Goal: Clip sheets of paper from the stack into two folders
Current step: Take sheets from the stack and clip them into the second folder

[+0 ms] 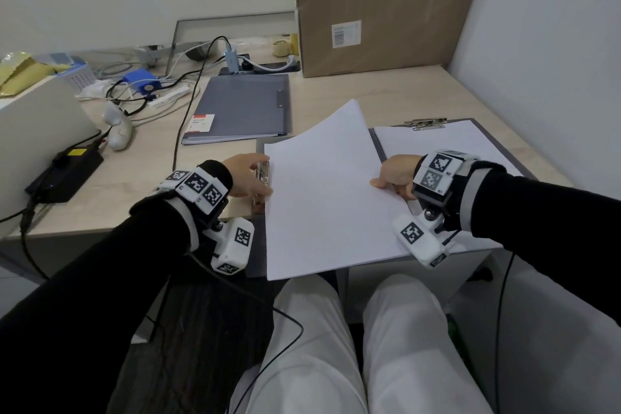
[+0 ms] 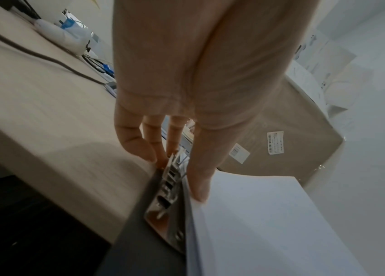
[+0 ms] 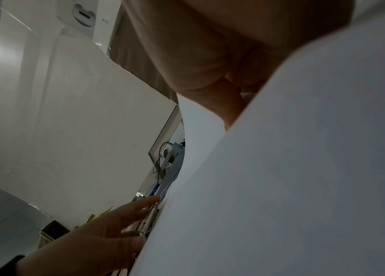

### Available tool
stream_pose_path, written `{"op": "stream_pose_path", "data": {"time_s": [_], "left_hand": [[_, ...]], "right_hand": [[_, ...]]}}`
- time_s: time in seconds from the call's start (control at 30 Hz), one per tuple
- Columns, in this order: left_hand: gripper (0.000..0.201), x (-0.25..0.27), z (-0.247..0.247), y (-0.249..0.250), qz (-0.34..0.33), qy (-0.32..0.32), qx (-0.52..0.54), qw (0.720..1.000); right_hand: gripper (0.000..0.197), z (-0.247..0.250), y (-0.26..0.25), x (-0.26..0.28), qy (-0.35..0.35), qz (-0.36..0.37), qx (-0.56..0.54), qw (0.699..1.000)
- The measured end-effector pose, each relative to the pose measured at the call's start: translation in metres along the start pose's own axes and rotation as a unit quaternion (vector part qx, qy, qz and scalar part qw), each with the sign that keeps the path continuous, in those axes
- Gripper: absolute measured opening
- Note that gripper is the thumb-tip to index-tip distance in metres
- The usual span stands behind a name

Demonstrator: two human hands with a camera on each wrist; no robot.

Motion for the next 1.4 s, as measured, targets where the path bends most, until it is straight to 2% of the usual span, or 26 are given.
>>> {"op": "stream_pose_path", "data": {"time_s": [0.1,0.23,0.3,0.37,0.43,0.47,0.57,0.6,0.67,0.77,0.83,0.93,1.03,1.1,1.17,1.23,1.27,1.3,1.33,1.37,1.4], "left_hand": [[0.074,-0.003,0.004,-0.003,-0.009,0.001,-0.02,1.0],[0.074,-0.004,0.005,-0.005,-0.013,-0.009,-0.01,1.0],[0.075,-0.003,0.003,-0.006,-0.012,-0.011,0.005,1.0],[0.075,-0.003,0.002,-0.007,-0.016,-0.013,0.011,1.0],[0.076,-0.004,0.001,-0.006,-0.022,-0.013,0.005,1.0],[0.077,-0.004,0.001,-0.006,-0.023,-0.011,0.002,1.0],[0.077,-0.004,0.0,-0.005,-0.025,-0.001,-0.009,1.0],[0.077,-0.004,0.0,-0.006,-0.026,0.001,-0.012,1.0],[0.078,-0.003,0.0,-0.006,-0.024,0.002,-0.014,1.0],[0.079,-0.002,-0.001,-0.006,-0.026,0.003,-0.03,0.999],[0.084,-0.001,-0.002,-0.005,-0.028,0.001,-0.055,0.998],[0.103,0.0,-0.007,-0.008,-0.02,-0.023,-0.084,0.996],[0.116,0.002,-0.013,-0.012,-0.009,-0.049,-0.124,0.991],[0.11,0.003,-0.018,-0.013,-0.002,-0.058,-0.155,0.986],[0.099,0.004,-0.02,-0.013,0.006,-0.066,-0.171,0.983],[0.091,0.004,-0.021,-0.011,0.01,-0.073,-0.18,0.981],[0.089,0.004,-0.022,-0.011,0.011,-0.076,-0.184,0.98],[0.088,0.003,-0.022,-0.011,0.012,-0.076,-0.188,0.979],[0.087,0.003,-0.022,-0.011,0.012,-0.077,-0.19,0.979],[0.087,0.004,-0.022,-0.011,0.014,-0.077,-0.192,0.978],[0.087,0.004,-0.022,-0.01,0.014,-0.078,-0.196,0.977]], "right_hand": [[0.026,0.0,0.003,-0.003,0.008,-0.015,-0.011,1.0],[0.048,0.01,-0.015,0.025,0.015,-0.04,0.134,0.99],[0.044,0.01,-0.016,0.018,0.02,-0.014,0.161,0.987],[0.03,0.005,-0.008,0.006,0.019,-0.012,0.066,0.998],[0.026,0.005,-0.008,0.007,0.025,-0.016,0.004,1.0],[0.028,0.005,-0.01,0.009,0.027,-0.016,0.013,0.999],[0.044,0.008,-0.017,0.021,0.037,-0.025,0.163,0.986],[0.044,0.007,-0.019,0.023,0.034,-0.02,0.179,0.983],[0.042,0.005,-0.02,0.028,0.019,-0.014,0.193,0.981],[0.049,0.007,-0.022,0.033,0.044,-0.024,0.209,0.977],[0.05,0.013,-0.029,0.038,0.079,-0.021,0.179,0.98],[0.047,0.009,-0.02,0.025,0.073,-0.028,0.146,0.986],[0.026,0.002,-0.013,0.02,0.055,-0.011,0.031,0.998],[0.006,0.005,-0.014,0.019,0.061,-0.004,0.032,0.998],[0.019,0.004,-0.017,0.017,0.063,-0.007,0.041,0.997],[0.012,0.009,-0.017,0.024,0.071,-0.042,0.078,0.994],[0.01,0.011,-0.026,0.031,0.077,-0.018,0.175,0.981],[0.014,0.012,-0.033,0.037,0.095,0.005,0.273,0.957],[0.021,0.012,-0.036,0.042,0.102,0.009,0.296,0.95],[0.022,0.008,-0.031,0.038,0.082,-0.004,0.264,0.961],[0.015,0.004,-0.026,0.031,0.063,-0.008,0.18,0.982]]}}
Point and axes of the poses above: each hand's wrist, its own x-axis away from the middle knuckle, its own z-axis out of the back of the hand, y = z × x, the point moved 8 cm from there along -x, towards the middle knuckle, and after that the axes turned 14 degrees about x, right-handed, at the moved point
